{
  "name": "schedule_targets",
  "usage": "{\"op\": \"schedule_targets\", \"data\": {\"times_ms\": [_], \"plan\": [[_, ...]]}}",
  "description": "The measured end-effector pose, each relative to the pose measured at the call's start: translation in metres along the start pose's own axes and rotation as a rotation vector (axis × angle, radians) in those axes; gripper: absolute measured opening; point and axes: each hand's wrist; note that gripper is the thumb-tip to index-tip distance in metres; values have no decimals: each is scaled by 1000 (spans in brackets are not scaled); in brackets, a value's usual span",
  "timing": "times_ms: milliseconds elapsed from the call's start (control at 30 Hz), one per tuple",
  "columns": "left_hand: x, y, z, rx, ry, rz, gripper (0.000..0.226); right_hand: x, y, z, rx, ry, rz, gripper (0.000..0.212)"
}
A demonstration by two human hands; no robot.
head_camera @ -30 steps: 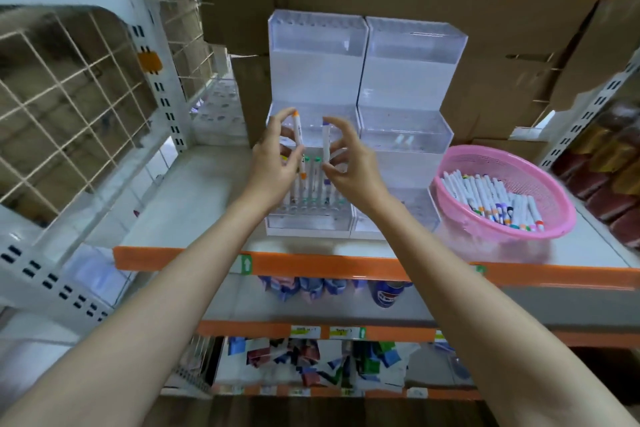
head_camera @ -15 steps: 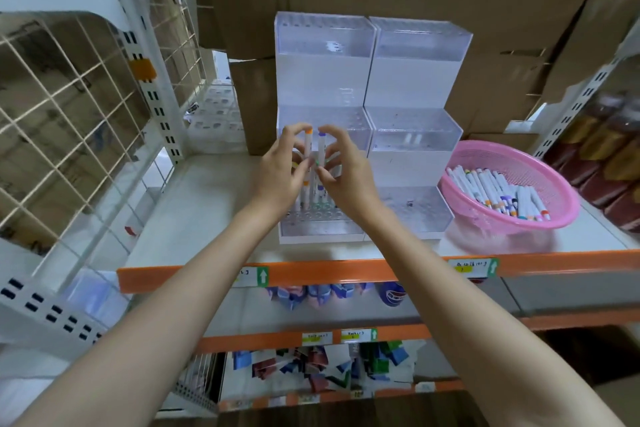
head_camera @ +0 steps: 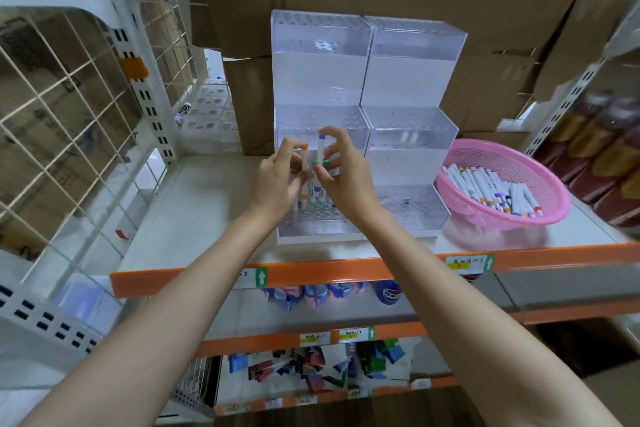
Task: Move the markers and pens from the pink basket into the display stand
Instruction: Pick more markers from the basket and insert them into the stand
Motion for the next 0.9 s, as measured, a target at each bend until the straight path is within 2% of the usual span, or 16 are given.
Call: {"op": "schedule_targets", "data": {"times_ms": [67,167,333,900], "plan": [[0,0,-1,-5,-26,-14,45,1,0,-1,4,0,7,49],[1,2,0,-30,-98,-35,25,2,0,-4,16,0,9,50],[3,3,1,18,-183,-102,12,1,1,-7,22,6,-3,48],[5,5,2,97,-256,-107,15,-3,4,-5,26,57,-5,50]]}}
Point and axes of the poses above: each hand's wrist, its own y-axis away from the middle knuckle, its own z-axis out of the back of the hand, x = y × z, and after that the axes turned 1 degree about -z, right-handed
